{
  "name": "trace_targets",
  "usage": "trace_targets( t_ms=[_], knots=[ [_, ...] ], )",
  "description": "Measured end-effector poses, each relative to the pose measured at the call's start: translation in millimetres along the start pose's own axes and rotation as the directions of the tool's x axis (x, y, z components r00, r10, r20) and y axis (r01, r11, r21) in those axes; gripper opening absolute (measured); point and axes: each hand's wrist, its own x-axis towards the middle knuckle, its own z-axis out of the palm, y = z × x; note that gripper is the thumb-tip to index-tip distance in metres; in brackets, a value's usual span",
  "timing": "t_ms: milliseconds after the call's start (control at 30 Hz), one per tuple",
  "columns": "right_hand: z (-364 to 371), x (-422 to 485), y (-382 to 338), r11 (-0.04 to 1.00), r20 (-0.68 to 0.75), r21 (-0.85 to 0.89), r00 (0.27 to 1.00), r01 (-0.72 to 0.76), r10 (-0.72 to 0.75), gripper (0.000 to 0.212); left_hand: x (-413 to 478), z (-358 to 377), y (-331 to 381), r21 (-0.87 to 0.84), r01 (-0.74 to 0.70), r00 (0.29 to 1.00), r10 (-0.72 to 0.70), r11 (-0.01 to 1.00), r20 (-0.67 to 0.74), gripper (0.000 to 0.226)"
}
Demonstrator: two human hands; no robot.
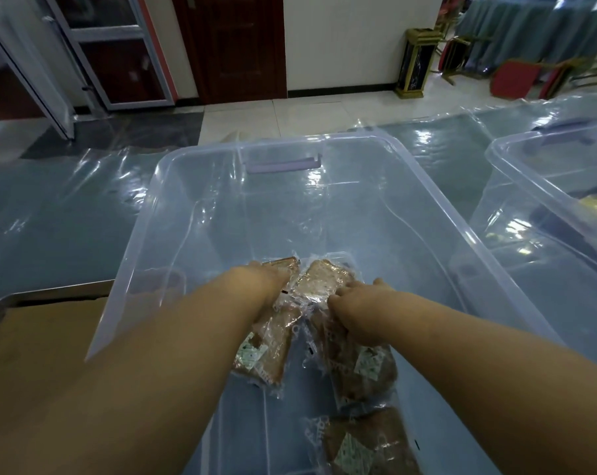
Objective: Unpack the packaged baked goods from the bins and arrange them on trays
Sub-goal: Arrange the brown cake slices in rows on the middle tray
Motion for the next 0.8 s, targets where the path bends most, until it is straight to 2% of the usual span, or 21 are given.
trace_targets(
  t_ms=[167, 300, 400, 533, 633, 700, 800],
  knots=[
    [-4, -1, -4, 1.000, -0.022, 0.010, 1.000, -0.001, 0.002, 0.047, 3, 7, -4, 0.075, 0.027, 1.000, -0.026, 0.997, -0.009, 0.086],
    [-5, -4, -3, 0.999, -0.018, 0.048, 1.000, -0.014, 0.014, 0.042, 5, 11, -3, 0.164, 0.032, 0.999, -0.033, 0.986, 0.002, 0.090],
    [-8, -7, -3, 0.995, 0.020, 0.089, 0.999, -0.036, 0.034, 0.041, 4, 9, -2, 0.224, -0.001, 1.000, 0.007, 0.975, -0.025, 0.083],
    [-15, -13, -4, 0.997, 0.106, 0.077, 0.994, -0.005, -0.003, 0.042, -1, 3, -3, 0.220, -0.034, 0.999, 0.032, 0.975, 0.015, 0.083],
    [-23, -20, -3, 0.980, 0.060, 0.191, 0.997, -0.054, 0.043, 0.051, -11, -8, -5, 0.140, -0.010, 0.998, 0.001, 0.990, 0.068, 0.076],
    [-28, -25, -2, 0.973, 0.036, 0.216, 0.996, -0.084, 0.078, 0.055, -21, -17, -5, 0.152, -0.010, 0.996, -0.003, 0.988, 0.085, 0.068],
    [-40, -36, 1, 0.970, -0.009, 0.228, 0.996, -0.083, 0.087, 0.041, -40, -29, -4, 0.155, 0.001, 0.999, -0.007, 0.988, 0.038, 0.058]
  ],
)
